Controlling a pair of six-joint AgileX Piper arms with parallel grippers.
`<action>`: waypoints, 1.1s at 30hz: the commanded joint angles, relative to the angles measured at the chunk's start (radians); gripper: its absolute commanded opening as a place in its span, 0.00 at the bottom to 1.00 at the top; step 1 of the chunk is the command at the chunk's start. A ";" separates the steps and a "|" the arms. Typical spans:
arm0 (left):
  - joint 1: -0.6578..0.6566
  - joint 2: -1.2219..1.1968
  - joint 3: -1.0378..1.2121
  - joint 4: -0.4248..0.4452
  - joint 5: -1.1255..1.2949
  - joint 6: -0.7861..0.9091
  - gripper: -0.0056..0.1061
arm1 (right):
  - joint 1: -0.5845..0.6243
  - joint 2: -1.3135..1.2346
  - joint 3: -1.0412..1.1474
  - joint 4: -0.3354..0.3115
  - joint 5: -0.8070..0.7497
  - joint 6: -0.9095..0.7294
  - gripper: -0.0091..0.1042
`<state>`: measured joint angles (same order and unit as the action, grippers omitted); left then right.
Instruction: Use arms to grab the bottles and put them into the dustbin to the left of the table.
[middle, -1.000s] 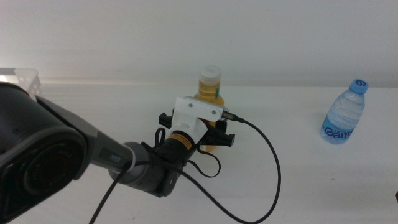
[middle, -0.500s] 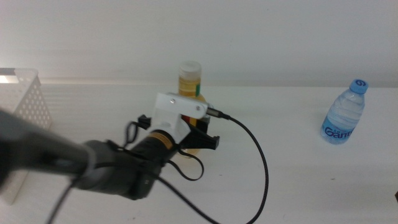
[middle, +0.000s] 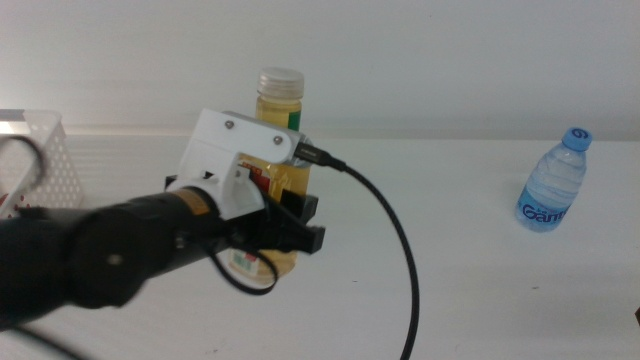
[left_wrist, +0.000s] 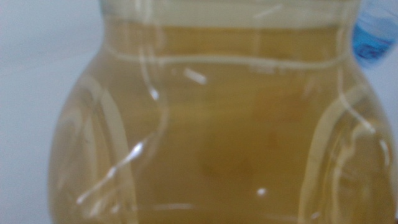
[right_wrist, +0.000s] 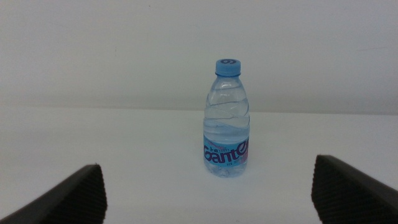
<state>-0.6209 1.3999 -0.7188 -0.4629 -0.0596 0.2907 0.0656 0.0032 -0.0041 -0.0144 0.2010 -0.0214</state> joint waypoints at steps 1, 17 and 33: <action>0.013 -0.076 -0.005 -0.018 0.075 0.036 0.03 | -0.006 -0.031 0.042 -0.005 -0.009 -0.001 0.85; 0.175 -0.254 -0.048 -0.016 0.568 -0.018 0.03 | -0.006 -0.031 0.042 -0.005 -0.009 -0.001 0.85; 0.561 -0.103 -0.496 0.323 1.301 0.090 0.03 | -0.006 -0.031 0.042 -0.005 -0.009 -0.001 0.85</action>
<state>-0.1074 1.2646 -1.1602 -0.1508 1.1921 0.3372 0.0656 0.0032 -0.0041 -0.0144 0.2010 -0.0214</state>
